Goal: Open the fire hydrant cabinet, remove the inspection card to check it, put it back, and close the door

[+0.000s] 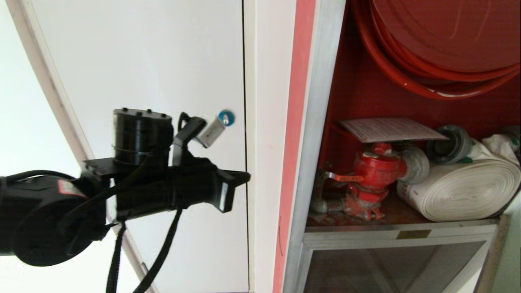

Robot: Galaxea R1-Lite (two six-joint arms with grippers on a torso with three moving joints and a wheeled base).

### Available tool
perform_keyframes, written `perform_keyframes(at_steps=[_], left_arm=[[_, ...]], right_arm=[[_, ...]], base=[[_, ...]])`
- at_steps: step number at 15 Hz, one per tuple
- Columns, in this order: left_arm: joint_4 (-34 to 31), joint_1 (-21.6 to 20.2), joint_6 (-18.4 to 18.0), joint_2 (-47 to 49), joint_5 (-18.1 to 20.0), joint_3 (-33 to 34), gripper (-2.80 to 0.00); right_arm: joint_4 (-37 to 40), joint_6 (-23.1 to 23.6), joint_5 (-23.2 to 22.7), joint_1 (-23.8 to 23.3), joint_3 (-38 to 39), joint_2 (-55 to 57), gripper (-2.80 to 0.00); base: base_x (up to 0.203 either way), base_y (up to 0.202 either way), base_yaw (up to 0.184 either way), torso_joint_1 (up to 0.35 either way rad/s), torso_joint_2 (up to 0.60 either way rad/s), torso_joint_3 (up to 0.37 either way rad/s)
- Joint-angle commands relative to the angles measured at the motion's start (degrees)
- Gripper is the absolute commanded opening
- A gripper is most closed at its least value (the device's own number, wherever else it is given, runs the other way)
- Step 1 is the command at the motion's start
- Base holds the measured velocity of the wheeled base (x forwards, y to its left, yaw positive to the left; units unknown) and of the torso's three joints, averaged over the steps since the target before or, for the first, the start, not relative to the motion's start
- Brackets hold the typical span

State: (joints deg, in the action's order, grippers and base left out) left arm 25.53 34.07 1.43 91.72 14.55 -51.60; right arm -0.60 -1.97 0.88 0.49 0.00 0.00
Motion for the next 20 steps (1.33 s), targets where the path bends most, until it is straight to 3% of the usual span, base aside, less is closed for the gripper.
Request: perform_keyframes(at_steps=[1, 5, 11, 16, 20], left_arm=[[1.4, -5.6, 0.0, -7.8, 0.2, 6.2, -2.8], [2.2, -12.3, -0.2, -19.5, 0.0, 15.3, -2.8], [2.2, -30.7, 0.0, -33.4, 0.2, 22.5, -2.8], [0.4, -32.6, 0.1, -50.7, 4.0, 30.9, -2.8], [-6.0, -32.9, 0.0, -67.7, 4.4, 35.3, -2.8]], right_arm=[[0.0, 0.0, 0.0, 0.0, 0.2, 0.1, -2.8], [0.0, 0.0, 0.0, 0.0, 0.2, 0.1, -2.8], [0.0, 0.0, 0.0, 0.0, 0.2, 0.1, -2.8], [0.0, 0.0, 0.0, 0.0, 0.2, 0.1, -2.8], [0.0, 0.0, 0.0, 0.0, 0.2, 0.1, -2.8]], base=[[0.0, 0.0, 0.0, 0.0, 0.0, 0.0], [0.0, 0.0, 0.0, 0.0, 0.0, 0.0], [0.0, 0.0, 0.0, 0.0, 0.0, 0.0], [0.0, 0.0, 0.0, 0.0, 0.0, 0.013], [0.0, 0.0, 0.0, 0.0, 0.0, 0.0]])
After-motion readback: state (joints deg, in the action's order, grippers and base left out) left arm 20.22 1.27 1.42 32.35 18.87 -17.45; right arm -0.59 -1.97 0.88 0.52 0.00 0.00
